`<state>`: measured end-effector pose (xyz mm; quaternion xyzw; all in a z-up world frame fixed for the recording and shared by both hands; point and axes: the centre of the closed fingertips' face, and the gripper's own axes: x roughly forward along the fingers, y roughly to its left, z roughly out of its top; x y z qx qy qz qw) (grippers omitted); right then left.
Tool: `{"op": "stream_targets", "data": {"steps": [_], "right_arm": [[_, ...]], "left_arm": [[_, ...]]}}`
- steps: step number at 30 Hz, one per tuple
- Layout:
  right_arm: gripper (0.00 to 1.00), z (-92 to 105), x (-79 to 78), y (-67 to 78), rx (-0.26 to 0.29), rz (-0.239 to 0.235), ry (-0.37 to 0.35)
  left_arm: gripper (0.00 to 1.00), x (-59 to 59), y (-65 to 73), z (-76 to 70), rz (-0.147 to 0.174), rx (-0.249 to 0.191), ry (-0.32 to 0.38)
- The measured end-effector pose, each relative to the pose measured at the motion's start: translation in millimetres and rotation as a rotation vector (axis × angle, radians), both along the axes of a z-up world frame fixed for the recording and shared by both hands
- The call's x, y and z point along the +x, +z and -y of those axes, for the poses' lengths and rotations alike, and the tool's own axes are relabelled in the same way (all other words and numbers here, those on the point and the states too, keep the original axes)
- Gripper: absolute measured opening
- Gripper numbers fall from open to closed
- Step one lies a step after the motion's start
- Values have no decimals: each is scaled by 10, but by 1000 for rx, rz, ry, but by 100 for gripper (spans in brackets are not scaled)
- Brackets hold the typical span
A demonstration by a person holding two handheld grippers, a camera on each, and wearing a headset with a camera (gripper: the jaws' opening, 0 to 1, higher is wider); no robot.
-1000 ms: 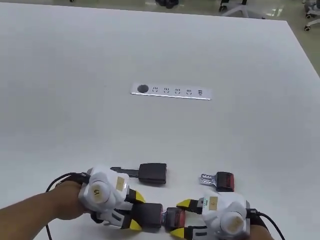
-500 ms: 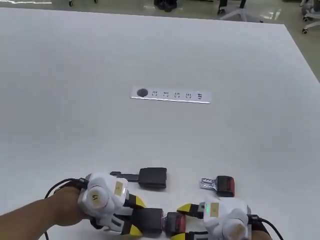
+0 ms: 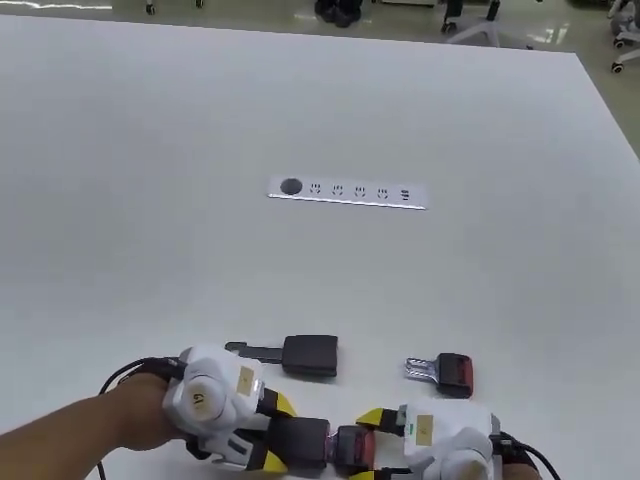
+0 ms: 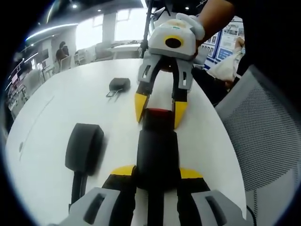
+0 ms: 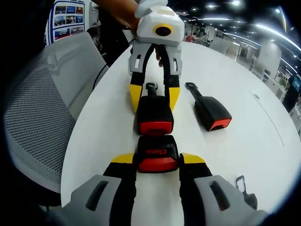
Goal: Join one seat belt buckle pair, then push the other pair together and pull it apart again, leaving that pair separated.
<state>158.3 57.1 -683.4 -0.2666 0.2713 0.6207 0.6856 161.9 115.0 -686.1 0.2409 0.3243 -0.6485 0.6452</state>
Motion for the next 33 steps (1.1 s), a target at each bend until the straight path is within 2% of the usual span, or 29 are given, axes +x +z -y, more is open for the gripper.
{"op": "stream_targets", "data": {"steps": [2,4,5,6,7,8,9,10,11,12,13,14,15,16,17,19,21,22,24,28,33], "right_arm": [[33,15,-7,14,-2,-8,4],[34,29,-9,21,5,-55,-36],[34,43,16,33,-1,-30,-32],[36,46,19,30,-5,-31,-38],[41,49,28,56,9,-76,-101],[47,35,19,76,32,-104,-114],[53,30,55,126,59,-110,-141],[59,41,101,146,67,-96,-159],[62,49,133,193,84,-86,-165],[64,50,146,214,95,-83,-170],[65,64,170,245,103,-81,-179],[64,73,182,256,109,-79,-184],[64,82,193,271,114,-80,-187],[63,102,213,269,122,-82,-195],[64,113,226,280,126,-86,-201],[66,130,230,311,143,-105,-215],[68,157,242,337,144,-95,-216],[68,175,249,347,139,-84,-212],[68,217,277,381,144,-79,-209],[71,340,391,438,150,-64,-221],[73,521,551,490,149,-61,-255]], "left_arm": [[34,5,-8,-5,6,6,3],[34,15,-9,-5,5,13,18],[34,13,-5,-4,4,19,21],[35,19,-4,-10,3,31,32],[36,27,2,-34,5,54,47],[39,41,30,-20,8,50,75],[45,39,59,-9,7,34,81],[50,43,108,8,-4,7,110],[54,76,160,0,-2,-20,149],[58,107,181,-12,12,-26,168],[61,141,163,-83,36,9,186],[66,143,153,-110,50,26,185],[73,118,163,-108,50,21,179],[75,99,186,-114,44,12,183],[75,96,205,-125,45,9,191],[73,126,239,-162,68,13,205],[74,152,274,-188,70,12,218],[74,178,298,-201,88,12,216],[74,214,318,-221,93,20,218],[75,336,396,-247,107,11,242],[74,571,507,-293,125,-6,273]]}}
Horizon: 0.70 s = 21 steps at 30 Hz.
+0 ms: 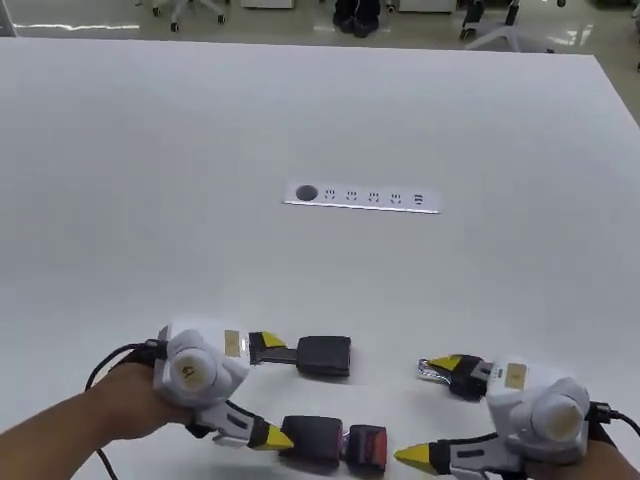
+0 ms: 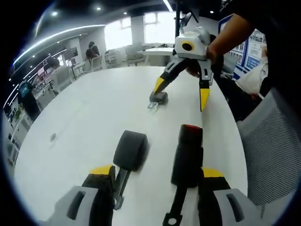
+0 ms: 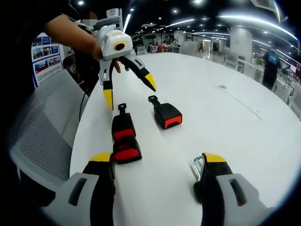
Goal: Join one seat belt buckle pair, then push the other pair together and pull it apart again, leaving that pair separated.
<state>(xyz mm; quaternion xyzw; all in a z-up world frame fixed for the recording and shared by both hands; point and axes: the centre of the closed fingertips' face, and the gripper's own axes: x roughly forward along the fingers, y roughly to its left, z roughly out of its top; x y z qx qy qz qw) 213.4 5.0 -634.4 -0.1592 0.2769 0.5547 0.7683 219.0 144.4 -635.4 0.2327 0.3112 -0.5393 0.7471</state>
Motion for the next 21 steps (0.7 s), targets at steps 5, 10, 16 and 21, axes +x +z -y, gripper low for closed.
{"op": "stream_targets", "data": {"steps": [5,10,16,21], "right_arm": [[74,266,233,-8,-27,10,-28],[76,525,444,-134,-79,-8,-53],[76,633,560,-207,-109,-24,-48],[75,657,566,-270,-120,-49,-28]], "left_arm": [[73,234,58,11,17,4,10],[71,424,69,81,15,-5,5],[71,519,-7,205,8,7,-27],[70,562,-137,275,-18,21,-47]]}}
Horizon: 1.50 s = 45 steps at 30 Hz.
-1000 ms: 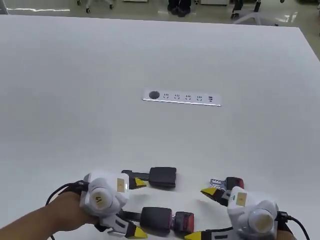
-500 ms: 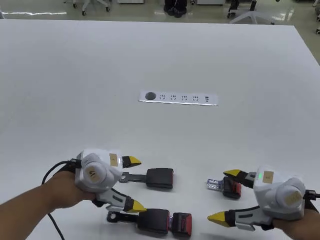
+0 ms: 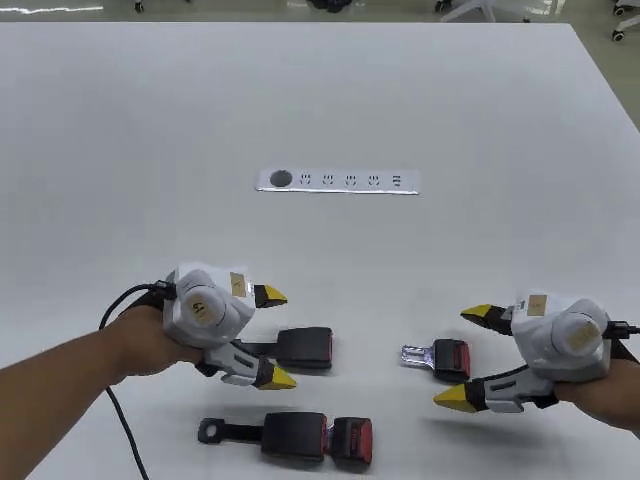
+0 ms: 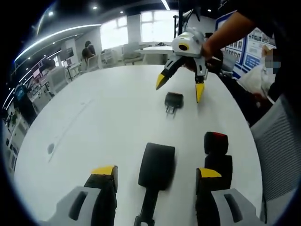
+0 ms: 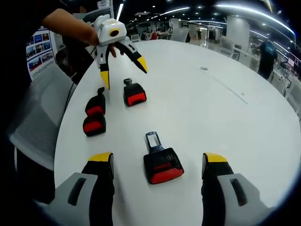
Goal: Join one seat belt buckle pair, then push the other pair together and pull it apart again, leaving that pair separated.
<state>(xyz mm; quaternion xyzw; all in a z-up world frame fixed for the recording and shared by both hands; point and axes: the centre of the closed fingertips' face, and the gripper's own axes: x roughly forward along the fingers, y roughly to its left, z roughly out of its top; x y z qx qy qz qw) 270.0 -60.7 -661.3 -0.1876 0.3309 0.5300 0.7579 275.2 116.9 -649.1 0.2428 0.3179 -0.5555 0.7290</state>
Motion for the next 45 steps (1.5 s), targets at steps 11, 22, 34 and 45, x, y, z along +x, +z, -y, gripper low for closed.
{"op": "stream_targets", "data": {"steps": [11,22,34,45], "right_arm": [[65,84,16,-237,-22,-76,43],[50,71,-33,-281,-54,-71,107],[39,84,32,-278,-89,-44,137],[34,99,43,-270,-118,-41,212]], "left_arm": [[64,10,-279,59,-38,44,-48],[54,-2,-366,12,-47,67,-75],[35,45,-295,25,-44,51,-101],[34,56,-272,5,-42,73,-174]]}}
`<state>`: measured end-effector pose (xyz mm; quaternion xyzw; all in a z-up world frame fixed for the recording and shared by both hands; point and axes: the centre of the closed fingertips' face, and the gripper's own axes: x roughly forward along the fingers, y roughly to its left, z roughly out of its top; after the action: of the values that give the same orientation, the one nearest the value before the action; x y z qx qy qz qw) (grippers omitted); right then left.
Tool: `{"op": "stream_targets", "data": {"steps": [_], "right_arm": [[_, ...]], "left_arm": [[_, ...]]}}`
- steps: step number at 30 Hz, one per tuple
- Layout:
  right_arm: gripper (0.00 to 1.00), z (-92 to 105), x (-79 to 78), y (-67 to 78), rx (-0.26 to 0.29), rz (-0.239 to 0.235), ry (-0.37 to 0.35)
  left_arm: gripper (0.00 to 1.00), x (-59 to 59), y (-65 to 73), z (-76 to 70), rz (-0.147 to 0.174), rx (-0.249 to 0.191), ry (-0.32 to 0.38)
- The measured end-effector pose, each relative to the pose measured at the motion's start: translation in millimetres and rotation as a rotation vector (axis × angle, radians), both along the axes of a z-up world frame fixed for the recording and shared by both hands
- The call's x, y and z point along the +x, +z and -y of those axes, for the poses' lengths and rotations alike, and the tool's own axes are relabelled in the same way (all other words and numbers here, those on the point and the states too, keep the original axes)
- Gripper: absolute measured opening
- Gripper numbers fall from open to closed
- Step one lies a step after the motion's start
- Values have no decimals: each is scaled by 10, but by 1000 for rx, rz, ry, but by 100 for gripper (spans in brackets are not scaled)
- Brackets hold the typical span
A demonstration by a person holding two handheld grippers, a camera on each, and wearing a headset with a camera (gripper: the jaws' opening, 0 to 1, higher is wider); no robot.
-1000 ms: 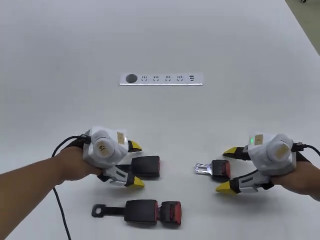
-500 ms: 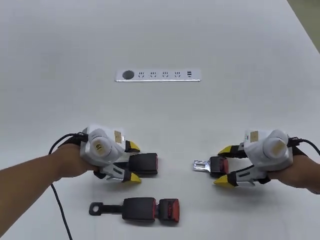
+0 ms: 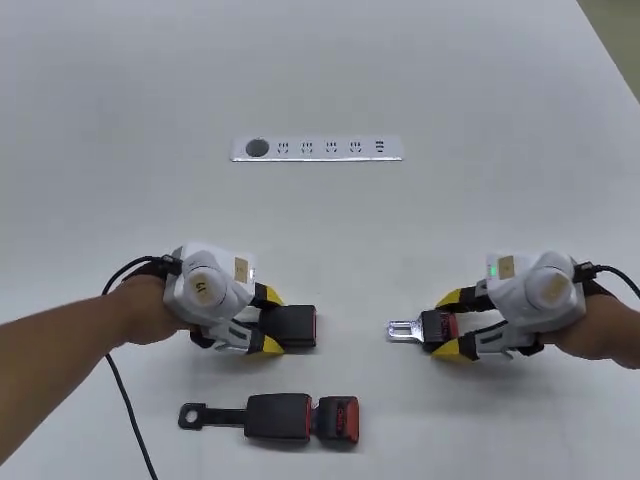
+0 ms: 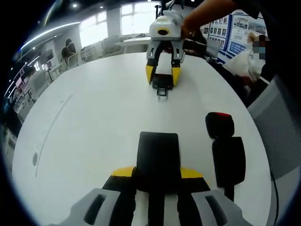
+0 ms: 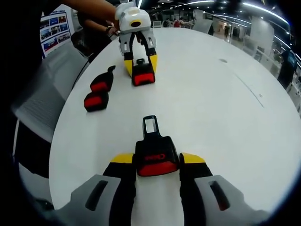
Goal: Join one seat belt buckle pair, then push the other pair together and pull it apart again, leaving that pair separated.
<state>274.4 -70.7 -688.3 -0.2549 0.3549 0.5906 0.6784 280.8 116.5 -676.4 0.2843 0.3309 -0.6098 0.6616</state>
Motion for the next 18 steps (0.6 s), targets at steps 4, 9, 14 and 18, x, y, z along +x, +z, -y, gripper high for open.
{"op": "stream_targets", "data": {"steps": [4,9,14,18], "right_arm": [[34,17,-6,-13,-8,-5,15],[33,12,-8,-13,-12,-5,16],[34,-77,-5,-2,-4,-1,18],[34,-173,25,-8,5,2,21]], "left_arm": [[34,-17,-14,-2,-3,-1,-5],[34,-30,-44,1,-4,-1,-7],[34,-40,-67,2,-5,2,-5],[34,-49,-81,9,-5,4,-5]]}}
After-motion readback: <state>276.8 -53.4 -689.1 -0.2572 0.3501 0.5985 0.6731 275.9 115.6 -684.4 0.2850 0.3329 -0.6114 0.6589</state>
